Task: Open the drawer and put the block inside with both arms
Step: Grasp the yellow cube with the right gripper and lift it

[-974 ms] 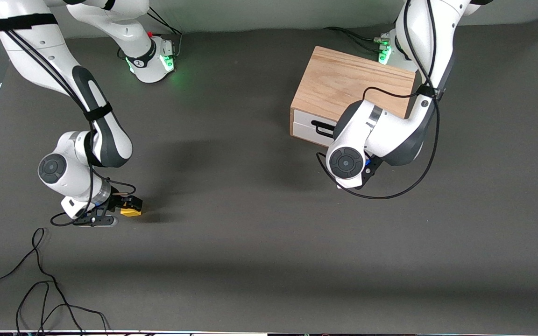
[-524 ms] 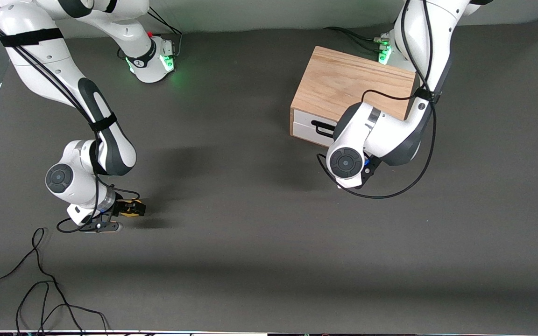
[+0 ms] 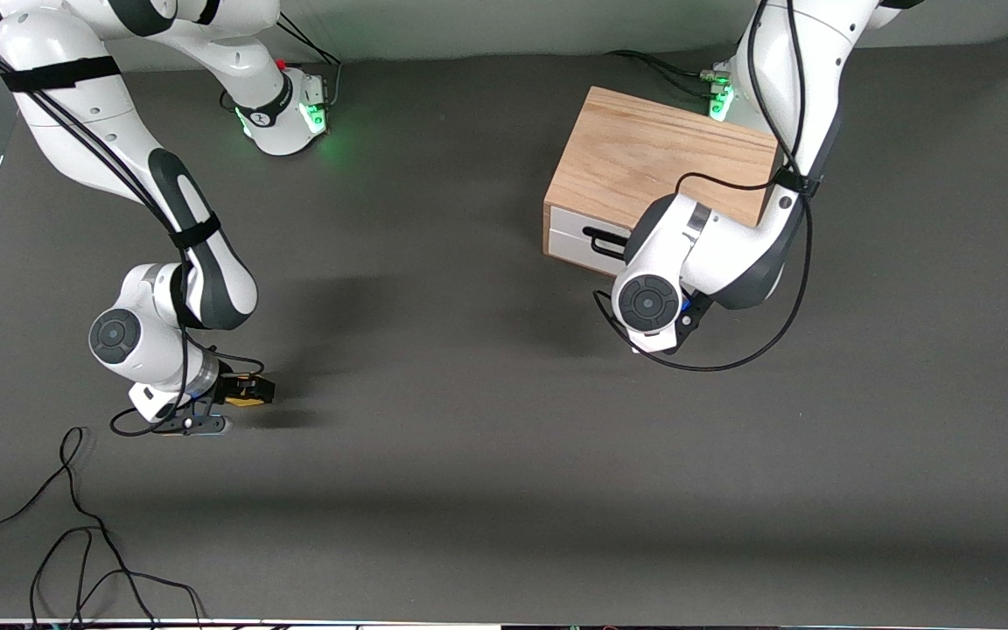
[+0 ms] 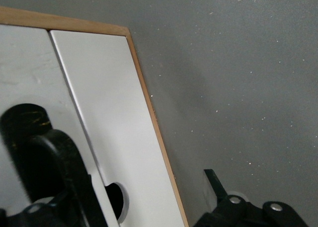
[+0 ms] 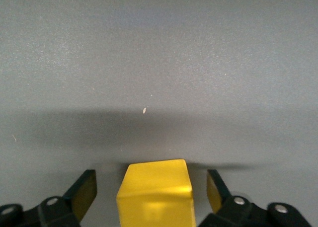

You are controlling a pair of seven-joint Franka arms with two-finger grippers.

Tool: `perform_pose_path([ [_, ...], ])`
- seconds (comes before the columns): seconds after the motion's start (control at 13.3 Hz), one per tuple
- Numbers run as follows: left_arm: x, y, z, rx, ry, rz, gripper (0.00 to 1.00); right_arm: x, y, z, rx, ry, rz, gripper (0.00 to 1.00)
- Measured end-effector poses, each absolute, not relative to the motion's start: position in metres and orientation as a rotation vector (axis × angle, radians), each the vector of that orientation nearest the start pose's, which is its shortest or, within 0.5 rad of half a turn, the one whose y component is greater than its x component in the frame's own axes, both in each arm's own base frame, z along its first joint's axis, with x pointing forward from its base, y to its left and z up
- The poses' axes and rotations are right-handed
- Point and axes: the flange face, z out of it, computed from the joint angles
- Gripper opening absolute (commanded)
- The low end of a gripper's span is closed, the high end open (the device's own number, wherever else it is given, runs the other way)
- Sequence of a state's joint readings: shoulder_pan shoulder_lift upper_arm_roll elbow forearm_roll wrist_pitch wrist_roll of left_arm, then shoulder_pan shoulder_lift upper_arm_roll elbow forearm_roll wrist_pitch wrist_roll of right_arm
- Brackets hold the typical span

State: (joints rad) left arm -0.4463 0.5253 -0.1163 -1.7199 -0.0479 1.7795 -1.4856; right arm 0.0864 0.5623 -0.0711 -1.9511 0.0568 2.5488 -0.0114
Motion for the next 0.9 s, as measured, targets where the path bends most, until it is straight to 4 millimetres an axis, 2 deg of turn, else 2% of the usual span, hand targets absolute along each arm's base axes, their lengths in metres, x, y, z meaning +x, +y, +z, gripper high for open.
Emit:
perform_pose_path([
  [0.22, 0.519, -0.327, 0.26, -2.479, -1.274, 0.446, 0.99, 0.622, 0.01, 0.191, -3.146, 0.013, -0.057, 0.5],
  [0.37, 0.525, -0.33, 0.268, -2.529, -1.303, 0.405, 0.99, 0.622, 0.01, 0.191, -3.146, 0.013, -0.044, 0.33],
  [0.75, 0.534, -0.331, 0.279, -2.6, -1.353, 0.338, 0.99, 0.623, 0.01, 0.193, -3.146, 0.013, -0.044, 0.31],
  [0.9, 0.538, -0.332, 0.282, -2.626, -1.372, 0.314, 0.99, 0.63, 0.011, 0.206, -3.143, 0.011, -0.02, 0.31],
])
